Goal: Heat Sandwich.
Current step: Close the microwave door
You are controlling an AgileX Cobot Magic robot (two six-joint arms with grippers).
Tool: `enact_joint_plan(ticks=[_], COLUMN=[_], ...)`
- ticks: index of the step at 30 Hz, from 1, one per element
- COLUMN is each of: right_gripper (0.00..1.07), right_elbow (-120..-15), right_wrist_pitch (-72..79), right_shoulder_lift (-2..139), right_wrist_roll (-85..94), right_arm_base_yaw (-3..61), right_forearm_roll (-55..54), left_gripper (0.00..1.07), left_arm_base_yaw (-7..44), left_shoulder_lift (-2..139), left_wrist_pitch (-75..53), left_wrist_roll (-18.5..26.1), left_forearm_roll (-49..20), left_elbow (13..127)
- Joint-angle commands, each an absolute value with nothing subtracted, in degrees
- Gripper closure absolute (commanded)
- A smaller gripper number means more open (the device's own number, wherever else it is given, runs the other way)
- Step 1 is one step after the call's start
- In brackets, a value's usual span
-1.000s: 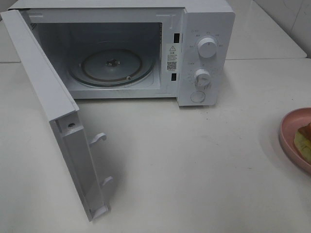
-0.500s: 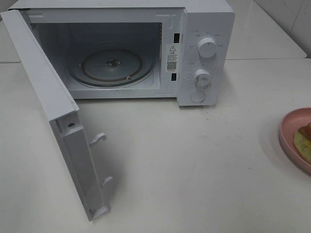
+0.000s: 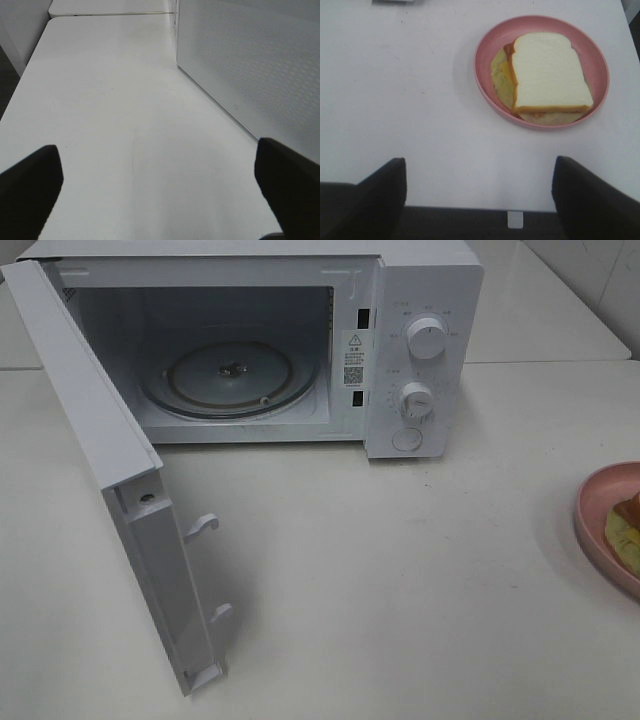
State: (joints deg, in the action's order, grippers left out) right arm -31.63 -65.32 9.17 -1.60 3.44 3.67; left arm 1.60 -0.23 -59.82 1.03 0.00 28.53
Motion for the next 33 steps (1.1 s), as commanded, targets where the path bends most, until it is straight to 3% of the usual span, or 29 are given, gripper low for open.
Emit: enact_joint_plan(ticks=[1,11,33], right_gripper=[0.31,0.31,0.31], right_elbow=[-30.94,-28.93,-28.93], right_wrist_pitch=[-63.88,-59.47,-59.47], right_shoulder_lift=[6.25,-1.78,-1.72], right_wrist_roll=[-1.89,-2.23,-2.35], right_arm_base_yaw=[2.06,-2.06,-2.06], right_forearm_roll=[3.38,2.69,2.69], left_gripper=[0.05,0.05,0.05], left_arm_base_yaw=[1.26,1.26,1.26], left_shoulder_lift=[-1.78,-1.78,-1.78], left_wrist_pitch=[-58.96,-58.96,-58.96], left_wrist_roll=[0.97,0.97,0.97], left_forearm_roll=[-0.46,-0.46,-0.46], left_elbow=[28.36,28.36,28.36])
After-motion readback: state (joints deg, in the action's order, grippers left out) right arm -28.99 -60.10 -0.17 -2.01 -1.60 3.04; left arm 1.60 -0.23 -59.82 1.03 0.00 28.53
